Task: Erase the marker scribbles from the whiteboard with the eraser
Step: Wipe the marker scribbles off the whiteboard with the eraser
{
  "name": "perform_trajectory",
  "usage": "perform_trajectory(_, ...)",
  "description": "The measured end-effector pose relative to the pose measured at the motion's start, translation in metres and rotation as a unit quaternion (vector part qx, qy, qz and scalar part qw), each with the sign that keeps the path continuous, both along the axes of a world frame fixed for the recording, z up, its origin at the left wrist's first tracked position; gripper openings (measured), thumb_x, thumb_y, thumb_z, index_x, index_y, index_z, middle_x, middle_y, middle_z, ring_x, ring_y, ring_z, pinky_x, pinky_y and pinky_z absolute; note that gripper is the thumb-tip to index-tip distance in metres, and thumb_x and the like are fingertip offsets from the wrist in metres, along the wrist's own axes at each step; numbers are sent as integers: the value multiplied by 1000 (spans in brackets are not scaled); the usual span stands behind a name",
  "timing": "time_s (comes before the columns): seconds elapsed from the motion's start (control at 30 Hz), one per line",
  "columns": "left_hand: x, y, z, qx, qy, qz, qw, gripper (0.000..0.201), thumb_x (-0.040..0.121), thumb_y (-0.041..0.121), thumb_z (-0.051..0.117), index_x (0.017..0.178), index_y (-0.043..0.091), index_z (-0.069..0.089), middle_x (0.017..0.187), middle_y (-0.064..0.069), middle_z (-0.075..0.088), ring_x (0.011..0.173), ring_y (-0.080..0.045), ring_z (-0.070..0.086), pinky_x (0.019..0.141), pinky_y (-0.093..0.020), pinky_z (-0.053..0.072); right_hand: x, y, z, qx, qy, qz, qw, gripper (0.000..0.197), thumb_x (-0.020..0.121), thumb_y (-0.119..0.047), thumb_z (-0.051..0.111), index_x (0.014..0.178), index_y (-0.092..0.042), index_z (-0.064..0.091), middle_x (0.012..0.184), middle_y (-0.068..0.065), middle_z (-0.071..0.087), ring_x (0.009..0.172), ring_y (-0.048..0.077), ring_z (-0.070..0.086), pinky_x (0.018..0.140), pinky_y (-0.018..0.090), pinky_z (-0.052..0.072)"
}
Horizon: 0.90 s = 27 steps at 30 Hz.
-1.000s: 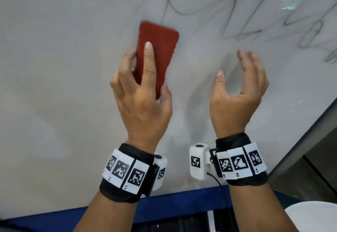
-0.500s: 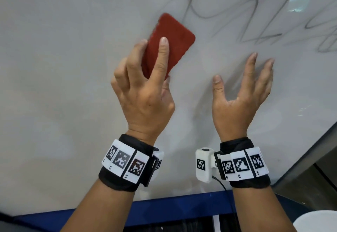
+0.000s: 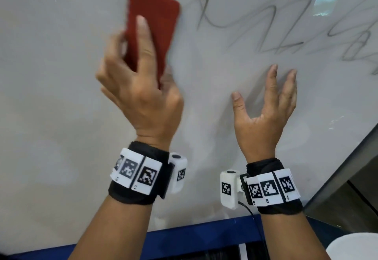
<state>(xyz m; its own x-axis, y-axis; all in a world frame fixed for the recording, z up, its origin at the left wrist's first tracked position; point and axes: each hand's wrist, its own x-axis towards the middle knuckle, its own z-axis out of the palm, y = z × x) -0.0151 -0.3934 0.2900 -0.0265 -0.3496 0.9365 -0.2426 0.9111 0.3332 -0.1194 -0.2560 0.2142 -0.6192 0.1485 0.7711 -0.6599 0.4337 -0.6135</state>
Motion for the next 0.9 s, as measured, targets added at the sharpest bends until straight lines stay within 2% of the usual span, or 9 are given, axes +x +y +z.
perform_trajectory(0.07,-1,-1,6,4,13,-1,1000,72,71,18,73,140,9,54,133,-20,53,108,-40,53,98,-40,39,1,-1,0,-4,-4,0,1000,77,90,-49,66,153,-18,36,163,17,18,150,33,18,121,38,16)
perform_trajectory(0.17,-6,12,-18,-78,-91,-22,993,67,76,17,72,141,16,56,136,-17,54,116,-35,49,96,-45,37,2,-2,1,-8,-2,0,1000,76,90,-47,66,153,-16,37,162,19,19,149,34,18,121,41,17)
perform_trajectory(0.23,-7,12,-28,-120,-118,-25,985,63,77,12,71,138,20,59,135,-15,57,116,-30,43,92,-46,39,3,-3,2,-6,-2,5,1000,77,89,-46,67,153,-15,37,162,20,19,149,34,18,122,45,19)
perform_trajectory(0.3,-4,5,-18,-96,-93,-15,991,65,76,14,71,139,19,58,135,-15,56,116,-31,45,94,-45,38,4,-2,3,-8,-3,8,1000,77,88,-45,68,152,-15,38,162,20,20,149,34,19,121,48,22)
perform_trajectory(0.43,1,-5,15,-5,23,1,1000,73,69,18,72,140,10,56,133,-18,53,111,-38,51,97,-34,35,4,2,9,-45,-2,13,999,76,84,-41,73,149,-15,43,161,19,23,147,31,24,118,52,27)
perform_trajectory(0.63,-8,12,-4,-84,-75,-34,993,66,70,15,73,135,17,62,133,-14,57,115,-29,45,93,-42,38,1,-2,18,-50,8,15,999,75,85,-43,73,148,-14,45,160,20,25,147,33,24,118,51,26)
perform_trajectory(0.7,-6,3,6,-78,-53,-35,995,67,68,14,72,135,15,62,131,-14,57,112,-33,50,92,-39,39,-1,-2,17,-42,11,14,999,75,86,-44,72,149,-14,44,160,21,24,147,33,24,119,50,25)
perform_trajectory(0.8,-1,-7,25,-30,23,-24,999,70,67,16,73,136,10,60,130,-15,56,108,-38,54,93,-33,39,-3,-2,15,-39,12,14,999,75,86,-44,71,149,-14,44,160,21,24,148,33,23,120,49,24)
perform_trajectory(0.9,-6,4,12,-47,-18,-24,998,69,70,18,73,137,11,59,132,-18,55,111,-37,53,96,-39,40,-2,-3,14,-39,17,9,999,74,87,-44,70,149,-13,43,160,22,23,148,34,22,122,43,20)
